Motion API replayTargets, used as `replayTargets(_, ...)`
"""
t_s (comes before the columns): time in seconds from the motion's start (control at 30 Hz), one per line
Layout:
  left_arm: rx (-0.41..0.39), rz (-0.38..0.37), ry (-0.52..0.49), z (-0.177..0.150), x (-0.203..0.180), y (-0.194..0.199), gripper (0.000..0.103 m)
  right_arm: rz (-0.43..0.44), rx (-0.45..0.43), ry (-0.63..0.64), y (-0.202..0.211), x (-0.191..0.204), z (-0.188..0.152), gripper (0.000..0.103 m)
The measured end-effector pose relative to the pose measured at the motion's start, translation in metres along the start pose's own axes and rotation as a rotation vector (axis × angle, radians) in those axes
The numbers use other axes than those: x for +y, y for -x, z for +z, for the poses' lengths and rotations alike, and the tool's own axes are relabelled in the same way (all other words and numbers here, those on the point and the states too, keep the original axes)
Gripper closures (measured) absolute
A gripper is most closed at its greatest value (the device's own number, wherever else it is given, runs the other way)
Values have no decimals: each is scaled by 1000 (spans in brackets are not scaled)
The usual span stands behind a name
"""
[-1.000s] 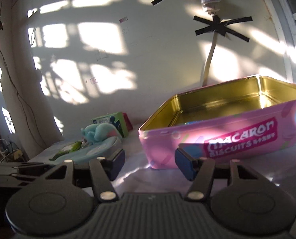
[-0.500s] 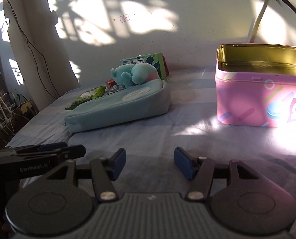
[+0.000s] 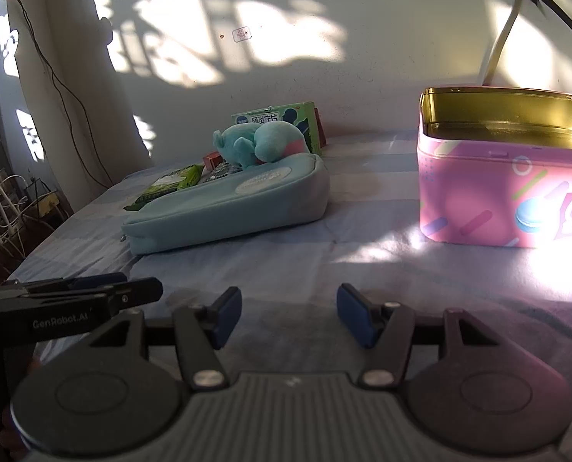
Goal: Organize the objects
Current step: 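Move both grippers to the light-blue pencil case, then grasp the light-blue pencil case with both grippers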
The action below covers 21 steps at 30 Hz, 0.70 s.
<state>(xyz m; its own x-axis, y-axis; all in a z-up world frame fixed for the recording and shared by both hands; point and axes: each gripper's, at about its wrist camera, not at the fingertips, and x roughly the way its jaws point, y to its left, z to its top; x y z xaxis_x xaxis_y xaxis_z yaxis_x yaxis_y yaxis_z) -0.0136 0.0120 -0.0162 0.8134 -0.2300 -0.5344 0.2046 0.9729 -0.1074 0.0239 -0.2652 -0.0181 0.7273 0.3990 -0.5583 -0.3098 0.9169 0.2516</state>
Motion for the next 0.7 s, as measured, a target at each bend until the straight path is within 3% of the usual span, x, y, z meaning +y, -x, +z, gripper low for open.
replayTargets(0.13, -11, -9, 37, 1, 7, 2, 43, 1, 3, 15, -1, 2, 0, 42)
replayTargets(0.23, -38, -19, 124, 2, 22, 8, 40, -15, 9, 39, -2, 7, 2, 40)
replayTargets(0.33, -67, -34, 221, 7, 41, 15, 26, 19, -12, 67, -4, 9, 10, 40)
replayTargets(0.43, -80, -27, 273, 30, 60, 14, 26, 43, -58, 46, -14, 5, 31, 30)
replayTargets(0.5, -71, -39, 300, 45, 71, 6, 25, 61, -60, 33, -27, 3, 46, 28)
replayTargets(0.57, -44, -50, 326, 58, 79, -10, 28, 39, -55, 24, -48, 2, 62, 28)
replayTargets(0.63, 7, -66, 342, 64, 81, -29, 41, 38, -45, 6, -69, 0, 75, 28)
replayTargets(0.7, 43, -79, 332, 62, 77, -43, 45, 38, -7, -1, -88, -2, 81, 28)
